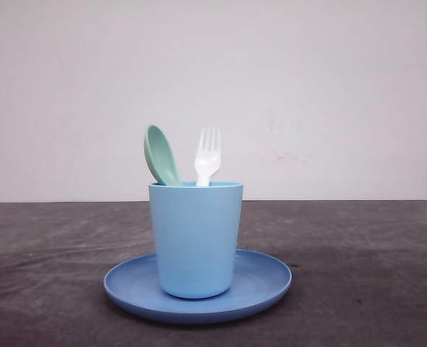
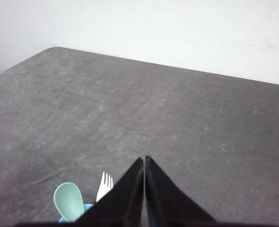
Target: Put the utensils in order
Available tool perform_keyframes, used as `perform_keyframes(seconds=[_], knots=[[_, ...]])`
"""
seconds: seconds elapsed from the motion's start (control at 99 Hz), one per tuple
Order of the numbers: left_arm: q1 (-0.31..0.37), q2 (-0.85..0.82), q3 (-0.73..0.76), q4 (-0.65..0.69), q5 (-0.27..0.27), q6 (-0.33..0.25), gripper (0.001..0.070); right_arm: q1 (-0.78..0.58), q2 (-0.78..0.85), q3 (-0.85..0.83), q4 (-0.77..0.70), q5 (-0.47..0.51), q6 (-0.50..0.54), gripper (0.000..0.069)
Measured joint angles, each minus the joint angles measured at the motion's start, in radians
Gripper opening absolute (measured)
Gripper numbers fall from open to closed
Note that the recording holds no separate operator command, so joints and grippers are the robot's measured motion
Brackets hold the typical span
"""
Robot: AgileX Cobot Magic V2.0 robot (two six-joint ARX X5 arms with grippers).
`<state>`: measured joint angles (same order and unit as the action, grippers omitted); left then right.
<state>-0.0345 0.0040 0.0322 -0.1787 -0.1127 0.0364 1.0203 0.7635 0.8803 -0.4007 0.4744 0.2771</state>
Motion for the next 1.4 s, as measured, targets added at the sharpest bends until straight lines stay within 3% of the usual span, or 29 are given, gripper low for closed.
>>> perform_keyframes(seconds=[1.061, 1.253, 1.405], knots=[[0.000, 0.000, 0.000, 0.000, 0.002, 0.005, 0.0024, 0.000, 0.000, 0.000, 0.002, 0.001, -0.002, 0.0004], [0.000, 0.000, 0.000, 0.000, 0.002, 0.005, 0.0024, -0.037, -0.004, 0.000, 0.088, 0.054, -0.074, 0.0004], [0.000, 0.000, 0.000, 0.000, 0.003, 0.005, 0.0024, -0.171, -0.005, 0.000, 0.211, 0.048, -0.182, 0.0004]])
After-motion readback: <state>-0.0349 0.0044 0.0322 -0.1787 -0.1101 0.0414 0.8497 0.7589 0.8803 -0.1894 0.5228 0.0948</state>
